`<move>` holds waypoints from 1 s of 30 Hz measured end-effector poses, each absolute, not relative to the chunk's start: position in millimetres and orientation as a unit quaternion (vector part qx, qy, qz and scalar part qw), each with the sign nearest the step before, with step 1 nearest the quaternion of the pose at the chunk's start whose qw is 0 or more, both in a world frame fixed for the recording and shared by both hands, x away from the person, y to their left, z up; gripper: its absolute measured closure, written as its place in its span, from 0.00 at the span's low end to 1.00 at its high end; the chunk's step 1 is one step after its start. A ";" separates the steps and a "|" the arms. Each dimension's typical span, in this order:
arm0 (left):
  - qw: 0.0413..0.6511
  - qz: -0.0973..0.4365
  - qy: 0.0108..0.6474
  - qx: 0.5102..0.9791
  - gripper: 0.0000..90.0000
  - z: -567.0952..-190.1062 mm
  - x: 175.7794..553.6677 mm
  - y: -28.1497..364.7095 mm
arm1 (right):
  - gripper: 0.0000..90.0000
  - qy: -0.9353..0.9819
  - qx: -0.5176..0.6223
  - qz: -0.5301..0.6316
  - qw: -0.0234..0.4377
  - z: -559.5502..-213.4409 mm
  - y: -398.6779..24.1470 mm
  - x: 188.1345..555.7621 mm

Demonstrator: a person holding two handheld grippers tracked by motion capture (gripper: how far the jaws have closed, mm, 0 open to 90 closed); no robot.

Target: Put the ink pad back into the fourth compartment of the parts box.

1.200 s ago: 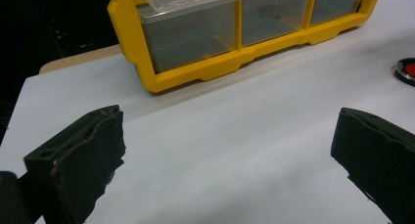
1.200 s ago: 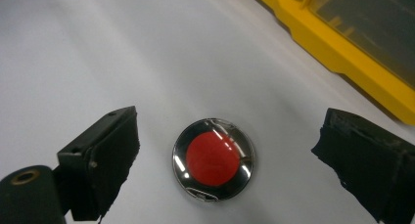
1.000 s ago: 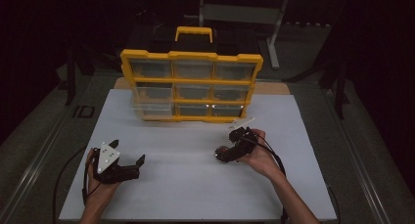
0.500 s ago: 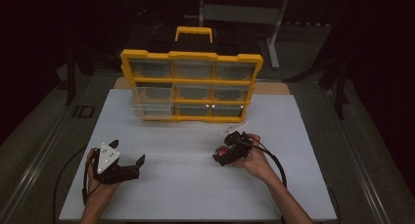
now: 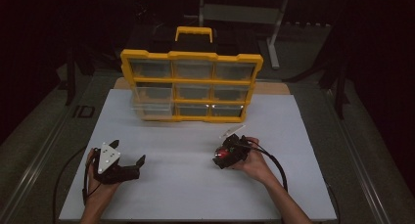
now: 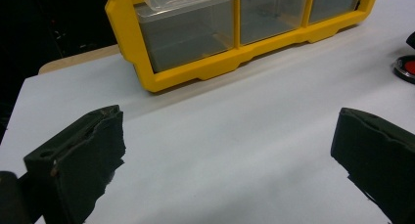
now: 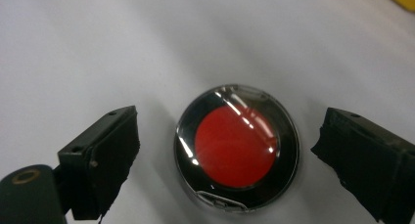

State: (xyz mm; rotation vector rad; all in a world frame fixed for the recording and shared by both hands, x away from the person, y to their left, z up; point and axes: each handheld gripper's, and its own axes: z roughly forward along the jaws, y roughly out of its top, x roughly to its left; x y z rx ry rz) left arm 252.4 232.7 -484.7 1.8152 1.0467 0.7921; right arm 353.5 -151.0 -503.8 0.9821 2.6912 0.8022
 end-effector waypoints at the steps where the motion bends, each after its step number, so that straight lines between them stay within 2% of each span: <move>1: 0.435 0.319 0.420 0.730 0.00 -484.7 252.4 232.6 | 0.09 0.903 0.329 0.263 0.083 -505.4 -150.9 353.0; 20: 0.429 0.317 0.418 0.736 0.00 -486.1 253.2 229.9 | 0.16 0.900 0.334 0.265 0.094 -513.5 -155.3 352.2; 30: 0.427 0.318 0.418 0.736 0.00 -486.4 253.3 229.4 | 0.31 0.900 0.338 0.259 0.092 -509.9 -155.1 351.6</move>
